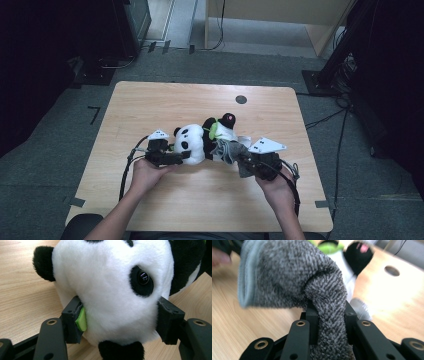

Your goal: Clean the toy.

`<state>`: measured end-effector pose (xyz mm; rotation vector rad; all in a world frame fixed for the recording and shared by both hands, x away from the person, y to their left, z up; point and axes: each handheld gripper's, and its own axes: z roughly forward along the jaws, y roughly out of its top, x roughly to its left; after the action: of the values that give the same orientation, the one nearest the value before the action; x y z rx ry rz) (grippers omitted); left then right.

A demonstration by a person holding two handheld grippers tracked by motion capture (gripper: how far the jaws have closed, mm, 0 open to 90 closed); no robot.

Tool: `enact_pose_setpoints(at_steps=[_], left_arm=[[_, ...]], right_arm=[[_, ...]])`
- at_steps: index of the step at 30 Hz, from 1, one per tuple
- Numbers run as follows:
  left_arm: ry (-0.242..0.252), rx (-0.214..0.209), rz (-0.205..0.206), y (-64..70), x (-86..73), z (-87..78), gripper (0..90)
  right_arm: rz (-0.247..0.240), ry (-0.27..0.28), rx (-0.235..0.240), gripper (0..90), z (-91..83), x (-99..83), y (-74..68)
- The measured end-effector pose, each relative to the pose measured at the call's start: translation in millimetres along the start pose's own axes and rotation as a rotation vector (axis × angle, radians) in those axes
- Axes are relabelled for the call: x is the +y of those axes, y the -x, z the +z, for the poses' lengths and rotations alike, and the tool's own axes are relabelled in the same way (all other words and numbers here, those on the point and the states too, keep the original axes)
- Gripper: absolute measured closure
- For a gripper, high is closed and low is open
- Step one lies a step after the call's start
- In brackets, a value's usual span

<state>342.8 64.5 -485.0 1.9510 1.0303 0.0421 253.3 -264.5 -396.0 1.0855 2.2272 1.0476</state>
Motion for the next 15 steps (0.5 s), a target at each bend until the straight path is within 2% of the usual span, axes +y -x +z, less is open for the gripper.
enact_pose_setpoints(at_steps=[2, 5, 7, 11, 15], left_arm=[[-0.002, 0.001, 0.005, 0.7, -0.2, -0.1, 34.5], [-0.002, -0.007, 0.001, 0.9, -0.2, -0.4, 34.5], [0.0, -0.014, -0.009, 0.7, 0.2, -0.5, 34.6], [-0.002, -0.011, -0.007, 3.6, -0.2, -1.0, 34.6], [0.004, -0.014, -0.007, 6.2, -3.2, -1.2, 34.5]], right_arm=[[0.01, 0.032, 0.001, 75.4, -5.2, 4.3, -1.6], [0.043, 0.086, 0.028, 75.4, -9.6, 10.9, -5.0], [0.041, 0.109, 0.044, 75.4, -7.9, 16.3, -9.1], [0.015, 0.128, 0.054, 75.4, 6.0, 27.5, -21.2], [0.009, 0.137, 0.063, 75.2, 28.1, 34.8, -32.1]])
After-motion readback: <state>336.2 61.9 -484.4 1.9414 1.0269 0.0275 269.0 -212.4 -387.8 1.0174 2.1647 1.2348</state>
